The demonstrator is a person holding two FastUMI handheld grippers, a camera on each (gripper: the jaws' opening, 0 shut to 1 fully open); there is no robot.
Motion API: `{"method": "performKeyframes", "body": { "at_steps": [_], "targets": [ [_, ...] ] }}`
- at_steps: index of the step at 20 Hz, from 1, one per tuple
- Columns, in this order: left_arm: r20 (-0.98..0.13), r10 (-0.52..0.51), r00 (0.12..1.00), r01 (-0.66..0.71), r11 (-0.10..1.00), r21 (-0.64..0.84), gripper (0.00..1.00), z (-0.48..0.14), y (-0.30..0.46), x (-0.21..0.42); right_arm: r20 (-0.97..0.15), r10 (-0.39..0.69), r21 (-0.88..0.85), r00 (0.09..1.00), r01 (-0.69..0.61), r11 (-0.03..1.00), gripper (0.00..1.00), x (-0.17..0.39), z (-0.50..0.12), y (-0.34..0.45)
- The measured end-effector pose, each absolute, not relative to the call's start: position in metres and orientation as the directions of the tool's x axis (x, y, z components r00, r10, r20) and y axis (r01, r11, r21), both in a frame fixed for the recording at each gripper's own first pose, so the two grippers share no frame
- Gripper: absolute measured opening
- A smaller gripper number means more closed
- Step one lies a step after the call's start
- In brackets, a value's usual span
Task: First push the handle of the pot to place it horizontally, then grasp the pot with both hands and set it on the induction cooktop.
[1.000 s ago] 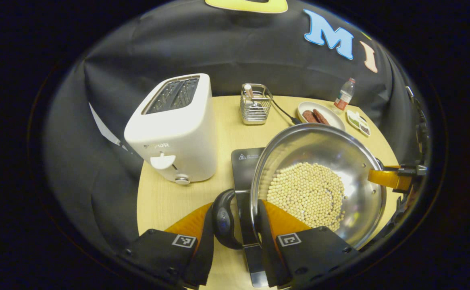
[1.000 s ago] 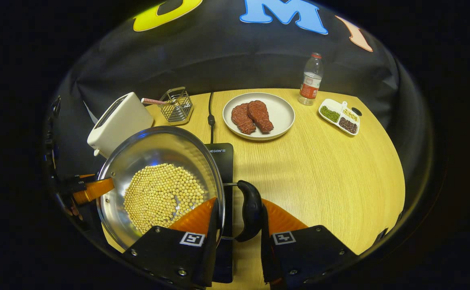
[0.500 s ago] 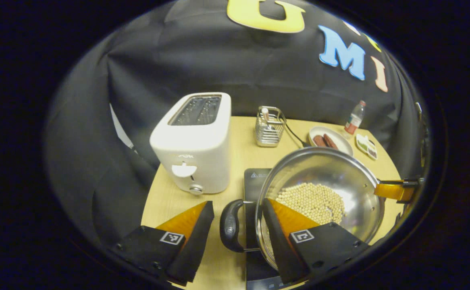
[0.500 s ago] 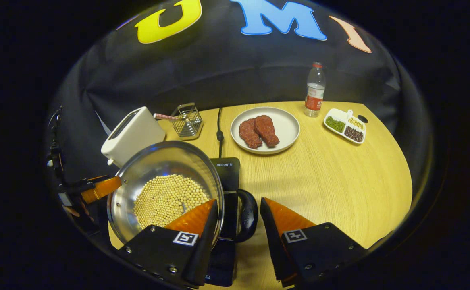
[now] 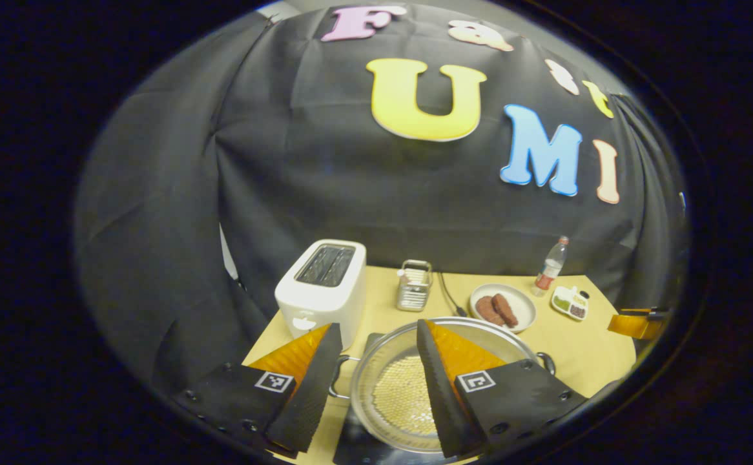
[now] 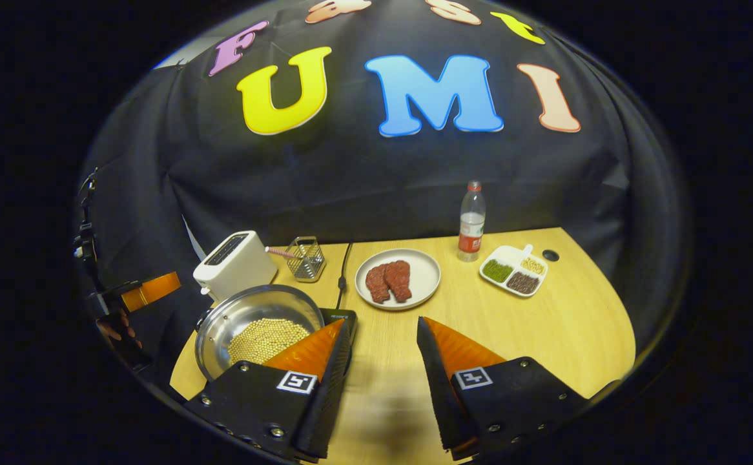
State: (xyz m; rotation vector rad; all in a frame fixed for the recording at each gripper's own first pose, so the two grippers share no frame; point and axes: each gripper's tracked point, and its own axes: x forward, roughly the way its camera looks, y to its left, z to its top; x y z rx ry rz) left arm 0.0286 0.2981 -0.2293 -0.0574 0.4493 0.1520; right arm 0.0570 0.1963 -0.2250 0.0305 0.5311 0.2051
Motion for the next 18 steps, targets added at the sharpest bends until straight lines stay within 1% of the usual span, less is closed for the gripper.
{"method": "performKeyframes", "body": {
  "at_steps": [2,4,6,7,8,10,12,13,14,16,17,18],
  "targets": [
    [-0.381,0.094,0.920,-0.117,0.993,-0.036,0.76,-0.199,0.240,0.023,-0.449,0.190,0.048,0.873,-0.188,0.981,0.63,0.050,-0.198,0.169],
    [-0.303,0.069,0.950,-0.082,0.996,-0.029,0.77,-0.173,0.192,0.023,-0.401,0.176,0.022,0.899,-0.183,0.983,0.63,0.044,-0.174,0.143],
    [-0.255,0.043,0.966,-0.054,0.998,-0.036,0.77,-0.152,0.147,0.019,-0.355,0.160,0.009,0.921,-0.168,0.986,0.63,0.038,-0.151,0.118],
    [-0.236,0.033,0.971,-0.043,0.998,-0.037,0.76,-0.139,0.127,0.016,-0.329,0.150,0.009,0.932,-0.156,0.988,0.63,0.035,-0.138,0.106],
    [-0.217,0.022,0.976,-0.031,0.999,-0.039,0.79,-0.126,0.110,0.014,-0.304,0.142,0.010,0.942,-0.145,0.989,0.63,0.032,-0.125,0.094],
    [-0.156,0.009,0.988,-0.016,0.999,-0.042,0.77,-0.095,0.078,0.009,-0.238,0.129,0.019,0.963,-0.128,0.992,0.63,0.024,-0.095,0.074],
    [-0.094,0.016,0.995,-0.019,0.999,-0.026,0.78,-0.066,0.055,-0.001,-0.182,0.112,0.027,0.977,-0.109,0.994,0.63,0.016,-0.068,0.053],
    [-0.066,0.032,0.997,-0.033,0.999,-0.019,0.79,-0.053,0.049,-0.009,-0.164,0.118,0.030,0.979,-0.115,0.993,0.64,0.013,-0.060,0.047],
    [-0.042,0.024,0.999,-0.025,0.999,-0.028,0.80,-0.041,0.037,-0.015,-0.155,0.125,0.024,0.980,-0.122,0.992,0.76,0.009,-0.056,0.040],
    [-0.018,0.020,1.000,-0.021,0.999,-0.032,0.99,-0.028,0.016,-0.031,-0.135,0.115,0.001,0.984,-0.116,0.993,1.00,-0.001,-0.045,0.022],
    [-0.015,0.031,0.999,-0.031,0.999,-0.023,0.94,-0.029,0.013,-0.029,-0.127,0.115,-0.002,0.985,-0.116,0.993,1.00,-0.002,-0.044,0.019],
    [-0.020,0.037,0.999,-0.037,0.999,-0.016,0.97,-0.030,0.009,-0.034,-0.123,0.120,-0.004,0.985,-0.121,0.993,0.94,-0.005,-0.043,0.015]
  ]
}}
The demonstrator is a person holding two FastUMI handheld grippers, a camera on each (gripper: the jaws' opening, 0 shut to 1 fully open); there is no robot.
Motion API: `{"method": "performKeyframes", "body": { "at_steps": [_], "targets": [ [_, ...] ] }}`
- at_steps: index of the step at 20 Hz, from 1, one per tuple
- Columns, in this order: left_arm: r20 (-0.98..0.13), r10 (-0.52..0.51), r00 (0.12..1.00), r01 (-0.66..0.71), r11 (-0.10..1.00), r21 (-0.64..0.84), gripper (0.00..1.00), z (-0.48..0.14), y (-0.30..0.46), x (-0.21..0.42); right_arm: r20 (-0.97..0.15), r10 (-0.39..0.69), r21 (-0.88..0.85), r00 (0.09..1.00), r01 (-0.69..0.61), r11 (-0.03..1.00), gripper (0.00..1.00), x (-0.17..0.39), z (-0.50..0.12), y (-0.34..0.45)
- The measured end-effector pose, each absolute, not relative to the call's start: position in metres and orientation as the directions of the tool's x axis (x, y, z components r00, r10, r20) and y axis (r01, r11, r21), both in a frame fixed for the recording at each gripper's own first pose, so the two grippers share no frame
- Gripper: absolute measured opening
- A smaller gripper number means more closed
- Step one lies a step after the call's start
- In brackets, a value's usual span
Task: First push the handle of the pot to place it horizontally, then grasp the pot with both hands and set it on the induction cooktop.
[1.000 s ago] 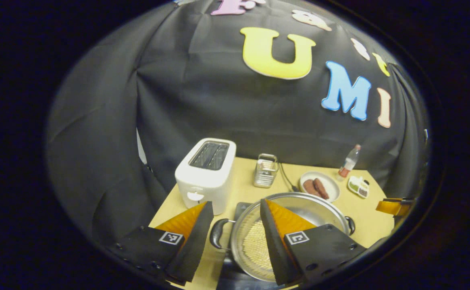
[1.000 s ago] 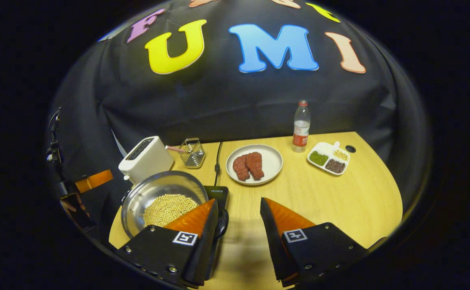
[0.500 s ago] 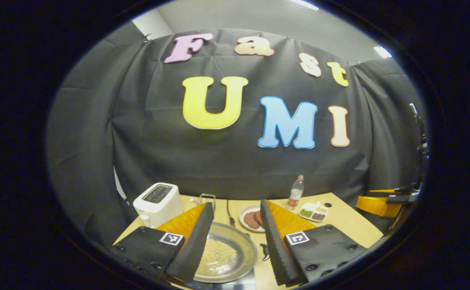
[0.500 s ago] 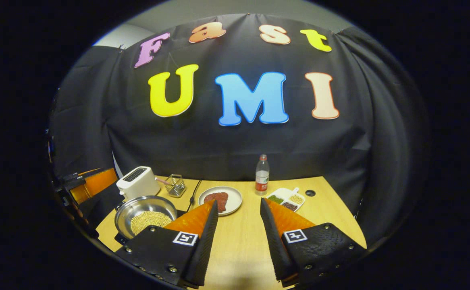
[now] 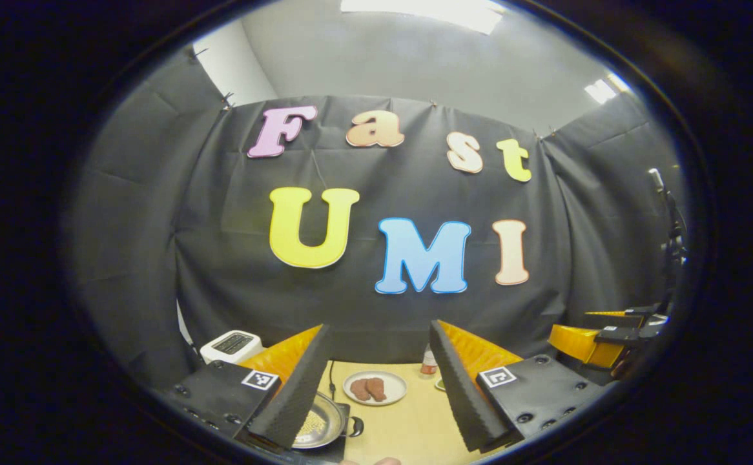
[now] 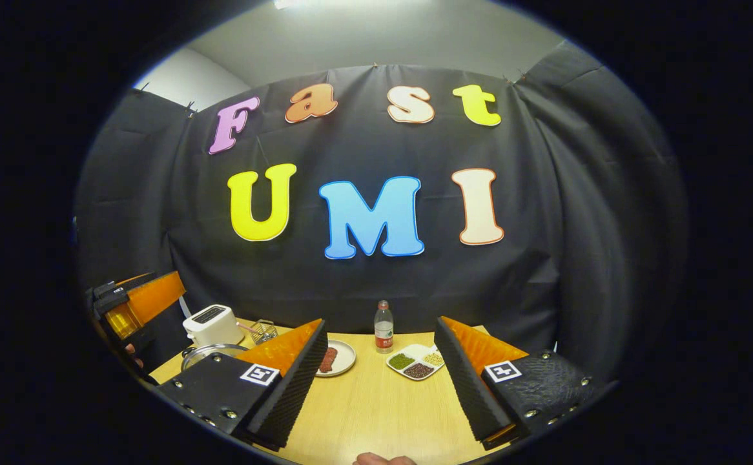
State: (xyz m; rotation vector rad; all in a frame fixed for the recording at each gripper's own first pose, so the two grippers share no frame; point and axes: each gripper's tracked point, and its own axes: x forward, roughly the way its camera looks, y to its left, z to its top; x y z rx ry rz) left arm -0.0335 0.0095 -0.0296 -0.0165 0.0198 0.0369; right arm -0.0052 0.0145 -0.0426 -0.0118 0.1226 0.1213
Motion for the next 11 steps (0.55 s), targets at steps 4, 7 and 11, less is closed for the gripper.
{"method": "performKeyframes", "body": {
  "at_steps": [4,7,11],
  "targets": [
    [-0.023,0.067,0.998,-0.067,0.998,0.003,0.97,-0.021,-0.016,-0.043,-0.115,0.143,0.001,0.983,-0.144,0.990,1.00,-0.011,-0.040,-0.001],
    [-0.018,0.092,0.996,-0.091,0.996,0.020,0.99,-0.020,-0.023,-0.050,-0.107,0.169,0.021,0.980,-0.167,0.986,1.00,-0.015,-0.035,-0.007],
    [0.001,0.091,0.996,-0.091,0.994,0.067,0.99,-0.008,-0.027,-0.057,-0.090,0.161,0.028,0.983,-0.159,0.987,1.00,-0.016,-0.029,-0.011]
  ]
}}
